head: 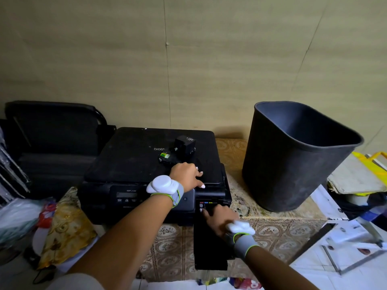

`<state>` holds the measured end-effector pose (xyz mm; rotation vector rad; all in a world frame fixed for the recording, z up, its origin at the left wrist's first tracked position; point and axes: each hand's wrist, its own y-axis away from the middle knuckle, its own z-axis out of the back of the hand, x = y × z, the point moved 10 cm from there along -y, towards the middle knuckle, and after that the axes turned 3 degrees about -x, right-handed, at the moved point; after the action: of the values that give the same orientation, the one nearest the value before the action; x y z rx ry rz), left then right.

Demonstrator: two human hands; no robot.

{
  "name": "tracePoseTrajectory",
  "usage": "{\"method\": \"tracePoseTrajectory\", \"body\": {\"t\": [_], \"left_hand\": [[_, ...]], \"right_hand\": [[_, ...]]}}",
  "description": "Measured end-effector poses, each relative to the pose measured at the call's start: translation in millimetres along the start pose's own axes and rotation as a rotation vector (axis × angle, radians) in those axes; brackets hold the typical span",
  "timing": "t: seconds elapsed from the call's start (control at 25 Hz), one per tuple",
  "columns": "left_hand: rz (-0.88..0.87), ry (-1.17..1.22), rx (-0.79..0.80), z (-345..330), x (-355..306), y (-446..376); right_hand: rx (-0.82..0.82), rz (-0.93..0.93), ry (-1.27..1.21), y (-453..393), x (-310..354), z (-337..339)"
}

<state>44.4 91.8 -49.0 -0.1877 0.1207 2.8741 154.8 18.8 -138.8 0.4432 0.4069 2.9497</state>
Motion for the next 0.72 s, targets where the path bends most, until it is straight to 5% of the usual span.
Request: {"method": "tracePoseTrajectory", "body": {"t": [0.72], "left_hand": [[-0.001,-0.01,-0.005,-0.9,-2.9,8.1]], "right_hand": [[-0.016,0.005,0.031,7.8,4.0,-1.7]]}}
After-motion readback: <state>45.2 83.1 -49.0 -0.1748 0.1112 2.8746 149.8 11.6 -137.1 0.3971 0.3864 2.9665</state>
